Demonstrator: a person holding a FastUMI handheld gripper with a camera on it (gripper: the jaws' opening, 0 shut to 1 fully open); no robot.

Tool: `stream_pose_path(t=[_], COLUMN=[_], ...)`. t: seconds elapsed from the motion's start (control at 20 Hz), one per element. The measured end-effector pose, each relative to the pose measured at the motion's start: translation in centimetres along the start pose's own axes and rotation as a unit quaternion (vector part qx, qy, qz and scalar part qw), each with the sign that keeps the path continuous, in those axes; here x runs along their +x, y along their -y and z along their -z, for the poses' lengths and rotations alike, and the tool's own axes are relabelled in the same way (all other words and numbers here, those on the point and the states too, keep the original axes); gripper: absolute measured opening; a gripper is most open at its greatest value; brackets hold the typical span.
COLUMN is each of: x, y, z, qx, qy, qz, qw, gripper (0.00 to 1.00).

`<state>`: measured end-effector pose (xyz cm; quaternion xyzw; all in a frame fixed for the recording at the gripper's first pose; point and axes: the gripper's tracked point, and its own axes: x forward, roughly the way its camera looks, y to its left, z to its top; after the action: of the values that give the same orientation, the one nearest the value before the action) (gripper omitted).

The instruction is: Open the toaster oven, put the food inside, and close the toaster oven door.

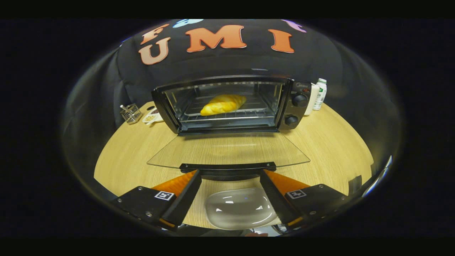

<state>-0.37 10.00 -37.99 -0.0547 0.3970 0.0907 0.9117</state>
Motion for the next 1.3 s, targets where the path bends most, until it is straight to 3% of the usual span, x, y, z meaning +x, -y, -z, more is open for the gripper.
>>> stream_pose_path(t=[0.35,0.9,1.3], x=[-0.8,-0.2,2.1], y=[0.4,-0.1,-0.8], z=[-4.8,-11.8,-13.9], qx=[-0.009,0.002,0.003], qy=[0.052,0.106,0.101], qz=[0.007,-0.014,-0.031], qw=[0.999,0.994,0.994], gripper=[0.98,0.99,0.99])
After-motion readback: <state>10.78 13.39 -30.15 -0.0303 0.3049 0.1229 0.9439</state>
